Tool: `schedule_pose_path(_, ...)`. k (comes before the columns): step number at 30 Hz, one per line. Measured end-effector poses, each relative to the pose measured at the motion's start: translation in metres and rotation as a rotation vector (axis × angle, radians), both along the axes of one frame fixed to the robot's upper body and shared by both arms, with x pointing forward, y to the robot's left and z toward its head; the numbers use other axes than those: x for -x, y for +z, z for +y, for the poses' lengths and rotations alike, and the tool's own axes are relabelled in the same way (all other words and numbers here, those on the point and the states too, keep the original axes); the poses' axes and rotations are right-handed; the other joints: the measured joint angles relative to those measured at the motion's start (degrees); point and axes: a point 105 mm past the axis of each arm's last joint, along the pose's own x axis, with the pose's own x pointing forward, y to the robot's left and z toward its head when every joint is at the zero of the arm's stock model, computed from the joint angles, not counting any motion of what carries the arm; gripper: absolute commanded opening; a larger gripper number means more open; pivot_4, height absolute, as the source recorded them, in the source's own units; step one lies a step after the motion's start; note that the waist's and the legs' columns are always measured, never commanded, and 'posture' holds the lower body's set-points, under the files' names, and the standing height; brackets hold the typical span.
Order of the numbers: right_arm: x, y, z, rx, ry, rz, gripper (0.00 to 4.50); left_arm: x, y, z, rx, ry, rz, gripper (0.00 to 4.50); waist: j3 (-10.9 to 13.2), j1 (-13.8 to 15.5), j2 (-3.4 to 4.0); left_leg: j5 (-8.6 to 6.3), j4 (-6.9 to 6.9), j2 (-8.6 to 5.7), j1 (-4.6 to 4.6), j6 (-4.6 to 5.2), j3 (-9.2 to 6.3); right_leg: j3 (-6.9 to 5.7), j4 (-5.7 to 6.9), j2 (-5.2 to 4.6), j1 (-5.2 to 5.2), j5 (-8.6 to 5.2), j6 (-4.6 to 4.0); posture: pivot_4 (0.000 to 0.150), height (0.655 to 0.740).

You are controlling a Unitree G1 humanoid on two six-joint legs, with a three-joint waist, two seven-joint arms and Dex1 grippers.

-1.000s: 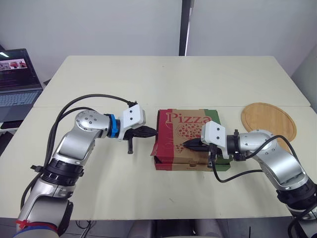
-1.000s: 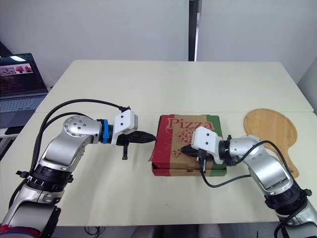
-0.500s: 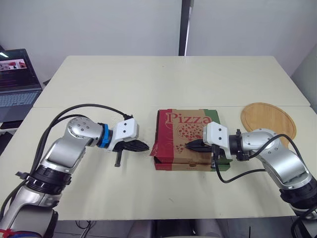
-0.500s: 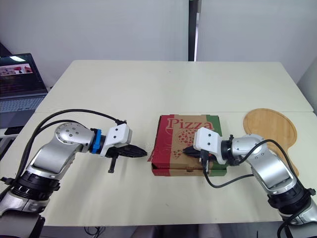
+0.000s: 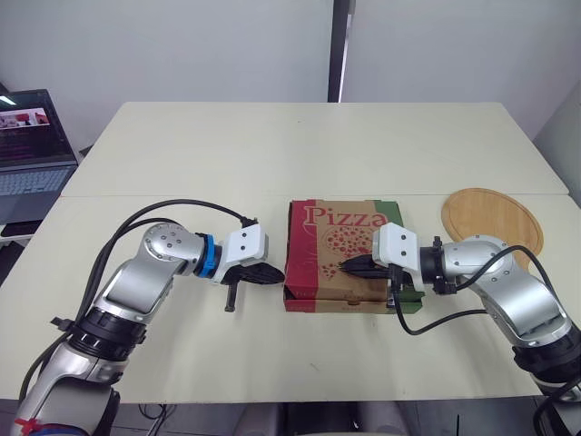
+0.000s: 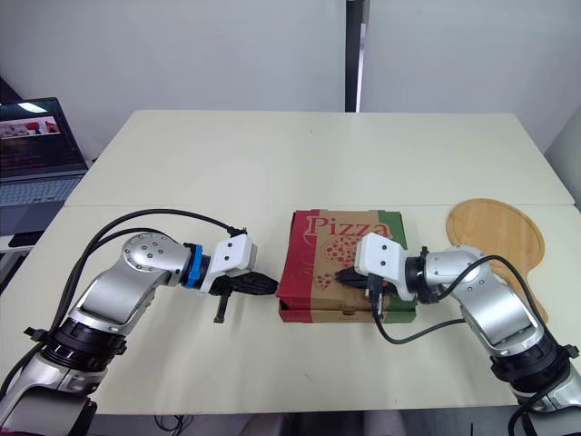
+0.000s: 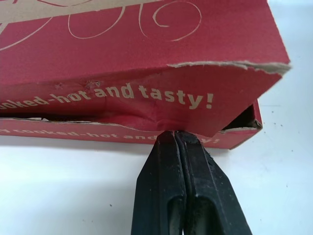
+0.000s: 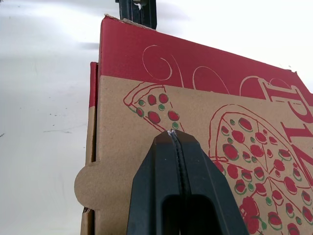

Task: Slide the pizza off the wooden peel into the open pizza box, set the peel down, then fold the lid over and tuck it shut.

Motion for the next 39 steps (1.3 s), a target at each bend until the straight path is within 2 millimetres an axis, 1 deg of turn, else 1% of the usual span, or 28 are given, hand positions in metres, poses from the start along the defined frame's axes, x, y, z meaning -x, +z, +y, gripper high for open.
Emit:
schedule_pose_path(9, 0.000, 0.000, -0.001, 0.004, -0.003, -0.002, 0.03, -0.001, 0.005, -0.007, 0.022, 0.012, 0.021, 0.00, 0.0, 0.0, 0.00, 0.00, 0.00, 0.00, 0.00, 0.00, 0.00, 0.00, 0.00, 0.00, 0.00, 0.00, 0.00, 0.150, 0.7400)
schedule_pose_path(13, 0.001, 0.000, -0.001, 0.007, 0.003, 0.003, 0.03, 0.002, 0.016, -0.019, 0.063, -0.022, -0.001, 0.00, 0.0, 0.0, 0.00, 0.00, 0.00, 0.00, 0.00, 0.00, 0.01, 0.01, -0.01, 0.00, 0.00, 0.00, 0.00, 0.150, 0.7400)
schedule_pose_path(17, 0.001, -0.001, -0.002, 0.016, 0.010, 0.008, 0.03, 0.003, 0.017, -0.021, 0.081, -0.018, 0.023, 0.00, 0.0, -0.1, 0.00, 0.00, 0.00, 0.01, 0.00, 0.00, 0.00, 0.00, 0.00, 0.00, 0.00, 0.00, 0.00, 0.150, 0.7400)
schedule_pose_path(24, 0.002, -0.001, -0.002, 0.017, 0.012, 0.010, 0.03, 0.002, 0.018, -0.018, 0.069, -0.018, 0.008, 0.00, 0.0, -0.1, 0.00, 0.00, 0.00, 0.01, 0.00, 0.00, -0.01, 0.00, -0.01, 0.00, 0.00, 0.00, 0.00, 0.150, 0.7400)
schedule_pose_path(32, 0.002, -0.004, -0.003, 0.022, 0.009, 0.015, 0.03, 0.001, 0.014, -0.002, 0.016, 0.006, -0.012, 0.00, 0.0, -0.1, 0.00, 0.00, 0.00, 0.02, 0.00, 0.00, 0.00, 0.00, -0.01, 0.00, -0.01, 0.00, 0.00, 0.150, 0.7400)
schedule_pose_path(36, 0.002, -0.004, -0.003, 0.025, 0.007, 0.013, 0.03, -0.002, 0.025, 0.003, 0.055, 0.042, -0.006, 0.00, 0.0, 0.0, 0.00, 0.00, 0.00, 0.01, 0.00, 0.00, 0.00, 0.00, -0.01, 0.00, -0.01, 0.00, 0.00, 0.150, 0.7400)
schedule_pose_path(38, 0.002, -0.004, -0.003, 0.025, 0.007, 0.013, 0.03, -0.002, 0.032, 0.002, 0.090, 0.052, 0.013, 0.00, 0.0, 0.0, 0.00, 0.00, 0.00, 0.01, 0.00, 0.00, -0.01, -0.01, -0.01, 0.00, 0.00, 0.00, 0.00, 0.150, 0.7400)
schedule_pose_path(39, 0.002, -0.004, -0.003, 0.027, 0.007, 0.013, 0.03, -0.001, 0.038, -0.003, 0.113, 0.044, 0.021, 0.00, 0.0, 0.0, 0.00, 0.00, 0.00, 0.01, -0.01, 0.00, -0.01, -0.01, -0.01, 0.00, 0.00, 0.00, 0.00, 0.150, 0.7400)
